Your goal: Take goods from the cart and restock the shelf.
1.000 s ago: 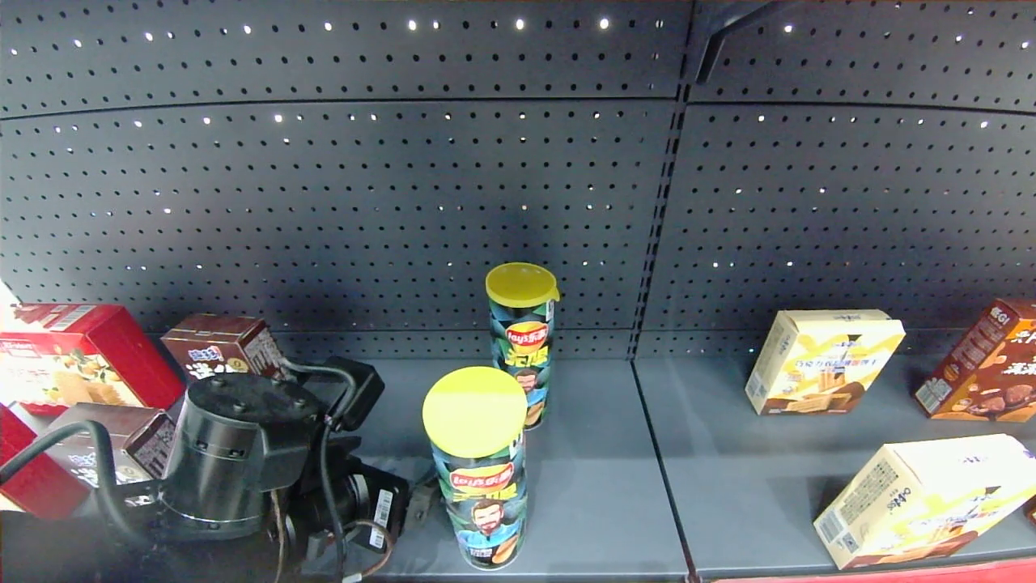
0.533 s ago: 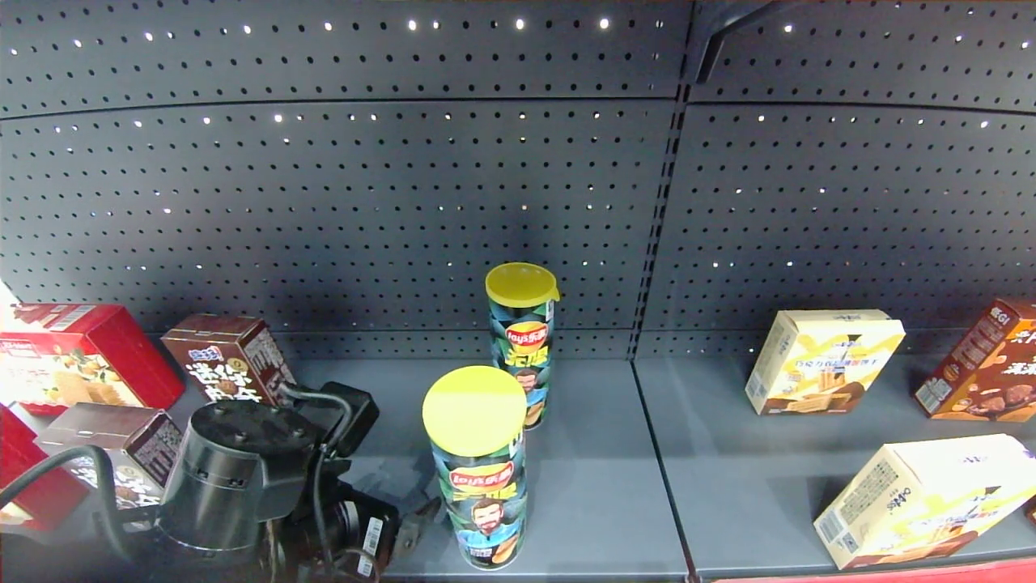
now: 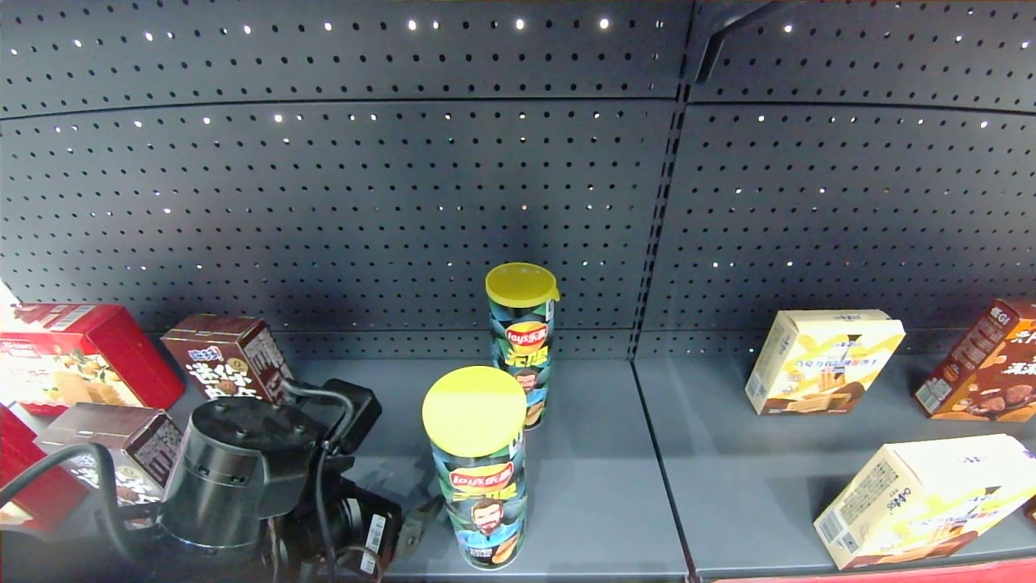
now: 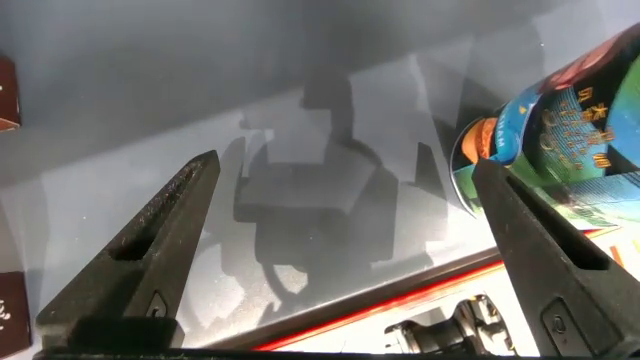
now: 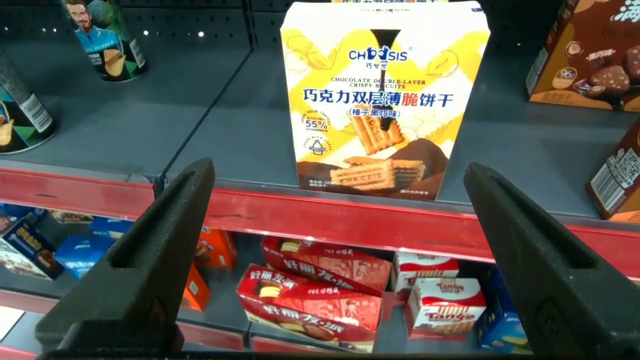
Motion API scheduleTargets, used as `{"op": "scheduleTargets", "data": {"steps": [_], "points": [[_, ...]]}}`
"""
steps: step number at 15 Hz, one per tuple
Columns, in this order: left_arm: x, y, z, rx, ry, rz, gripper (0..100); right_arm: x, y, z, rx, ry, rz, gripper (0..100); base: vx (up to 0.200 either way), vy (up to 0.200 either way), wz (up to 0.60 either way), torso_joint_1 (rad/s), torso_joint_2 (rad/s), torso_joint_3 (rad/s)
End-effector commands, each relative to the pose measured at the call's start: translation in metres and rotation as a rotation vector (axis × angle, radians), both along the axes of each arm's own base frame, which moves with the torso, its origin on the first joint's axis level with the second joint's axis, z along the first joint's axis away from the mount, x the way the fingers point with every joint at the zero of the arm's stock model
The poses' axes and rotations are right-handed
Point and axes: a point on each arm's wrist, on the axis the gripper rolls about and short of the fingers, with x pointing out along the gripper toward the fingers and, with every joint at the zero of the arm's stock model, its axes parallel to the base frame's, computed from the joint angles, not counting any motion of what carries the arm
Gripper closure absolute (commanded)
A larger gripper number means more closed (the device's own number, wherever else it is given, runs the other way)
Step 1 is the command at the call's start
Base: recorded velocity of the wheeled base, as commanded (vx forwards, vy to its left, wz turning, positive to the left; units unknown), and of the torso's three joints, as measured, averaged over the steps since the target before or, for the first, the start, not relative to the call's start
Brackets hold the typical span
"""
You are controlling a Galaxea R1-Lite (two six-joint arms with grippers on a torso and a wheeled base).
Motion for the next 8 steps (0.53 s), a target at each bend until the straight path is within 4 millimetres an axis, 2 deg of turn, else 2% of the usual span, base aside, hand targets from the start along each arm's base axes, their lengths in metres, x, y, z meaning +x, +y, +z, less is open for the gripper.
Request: {"op": "scheduleTargets", "data": {"steps": [1, 8], "points": [[0.000, -0.002, 0.001, -0.003, -0.002, -0.009, 0, 0.000, 0.000, 0.000, 0.000, 0.001, 0.004, 0, 0.000, 0.000, 0.00, 0.000, 0.00, 0.000], [0.005, -0.012, 0.001, -0.003, -0.003, -0.028, 0, 0.000, 0.000, 0.000, -0.002, 0.001, 0.002, 0, 0.000, 0.000, 0.00, 0.000, 0.00, 0.000]]}}
